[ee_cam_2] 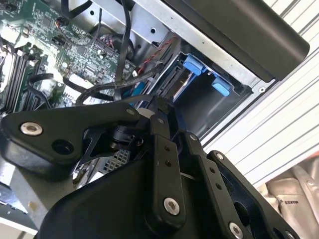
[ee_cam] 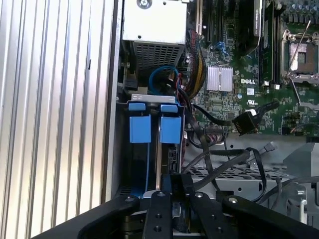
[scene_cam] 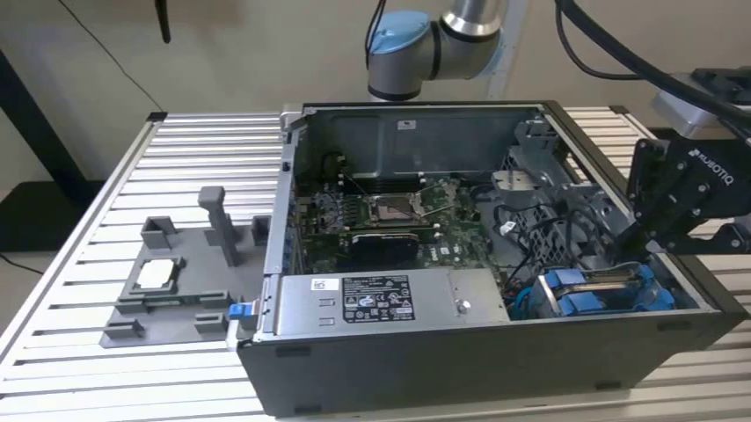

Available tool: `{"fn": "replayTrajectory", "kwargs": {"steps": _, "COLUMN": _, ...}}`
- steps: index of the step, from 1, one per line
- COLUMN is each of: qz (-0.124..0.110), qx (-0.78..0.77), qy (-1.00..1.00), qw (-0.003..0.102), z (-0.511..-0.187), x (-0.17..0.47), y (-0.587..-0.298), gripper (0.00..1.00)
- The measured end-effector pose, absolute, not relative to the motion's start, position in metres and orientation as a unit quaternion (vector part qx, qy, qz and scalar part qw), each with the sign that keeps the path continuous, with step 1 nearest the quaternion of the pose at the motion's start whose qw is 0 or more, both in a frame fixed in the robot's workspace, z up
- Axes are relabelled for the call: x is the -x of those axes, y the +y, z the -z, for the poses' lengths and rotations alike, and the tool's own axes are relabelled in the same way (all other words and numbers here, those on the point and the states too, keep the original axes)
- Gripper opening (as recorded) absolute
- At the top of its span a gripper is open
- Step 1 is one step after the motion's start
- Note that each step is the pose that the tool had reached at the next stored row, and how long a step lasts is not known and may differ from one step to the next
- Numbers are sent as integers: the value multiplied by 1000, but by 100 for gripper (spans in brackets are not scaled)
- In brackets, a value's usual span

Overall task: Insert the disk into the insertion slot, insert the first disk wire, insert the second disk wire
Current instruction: 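Insert the first disk wire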

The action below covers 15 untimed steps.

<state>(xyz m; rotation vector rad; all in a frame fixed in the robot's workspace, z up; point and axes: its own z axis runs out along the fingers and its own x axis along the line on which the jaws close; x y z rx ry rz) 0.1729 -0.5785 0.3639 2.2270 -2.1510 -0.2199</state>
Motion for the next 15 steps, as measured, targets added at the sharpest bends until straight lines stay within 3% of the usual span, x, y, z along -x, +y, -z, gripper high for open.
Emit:
{"fn": "replayTrajectory", "kwargs": {"steps": 9, "qz": 76, "qx": -717, "qy": -692, "qw": 17, "z": -358, "x": -176, "y": -581, "gripper": 19}}
{"fn": "replayTrajectory", "kwargs": {"steps": 15, "qz": 83, "qx": -717, "qy": -692, "qw": 10, "z": -353, "x": -180, "y": -582, "gripper": 19}}
